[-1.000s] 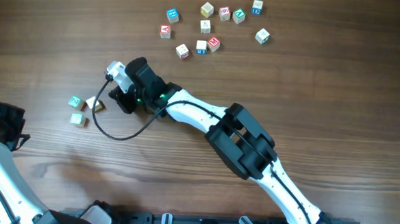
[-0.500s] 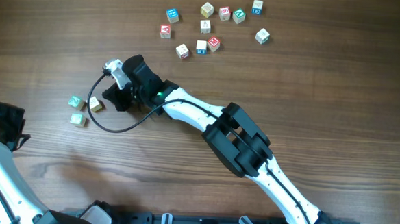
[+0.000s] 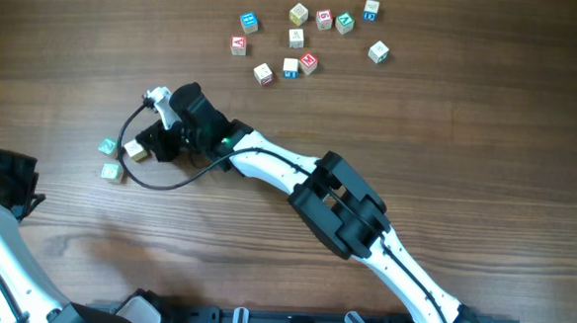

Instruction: Form a circle

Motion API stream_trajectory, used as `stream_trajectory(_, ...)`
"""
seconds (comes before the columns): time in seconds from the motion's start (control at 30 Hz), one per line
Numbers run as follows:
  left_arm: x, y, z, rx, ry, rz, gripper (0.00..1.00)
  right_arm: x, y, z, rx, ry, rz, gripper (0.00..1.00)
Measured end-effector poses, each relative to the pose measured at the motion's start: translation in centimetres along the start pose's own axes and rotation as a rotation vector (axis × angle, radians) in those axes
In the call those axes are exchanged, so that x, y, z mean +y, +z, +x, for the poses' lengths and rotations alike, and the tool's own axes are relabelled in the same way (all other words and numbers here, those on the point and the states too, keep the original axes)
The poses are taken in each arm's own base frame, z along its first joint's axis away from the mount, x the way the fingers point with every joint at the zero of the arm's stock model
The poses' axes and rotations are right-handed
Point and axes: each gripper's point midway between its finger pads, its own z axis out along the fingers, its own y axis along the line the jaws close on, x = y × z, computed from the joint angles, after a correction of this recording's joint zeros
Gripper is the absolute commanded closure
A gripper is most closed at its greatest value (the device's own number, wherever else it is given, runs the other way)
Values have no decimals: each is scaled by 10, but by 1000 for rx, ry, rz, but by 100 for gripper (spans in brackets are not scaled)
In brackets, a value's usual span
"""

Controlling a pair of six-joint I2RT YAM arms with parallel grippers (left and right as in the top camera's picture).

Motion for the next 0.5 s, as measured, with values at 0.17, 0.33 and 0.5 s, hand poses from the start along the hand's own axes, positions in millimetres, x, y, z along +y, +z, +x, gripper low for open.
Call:
stream_trajectory(0.17,0,0,0,0,0,0,96,-4,-2,-21,-83,155,25,95)
stream_trajectory(0.33,0,0,0,0,0,0,96,-24,-11,-33,-126,436,52,95)
stream_trajectory(0.5,0,0,0,0,0,0,96,-42,-8,-4,-68,526,191,95)
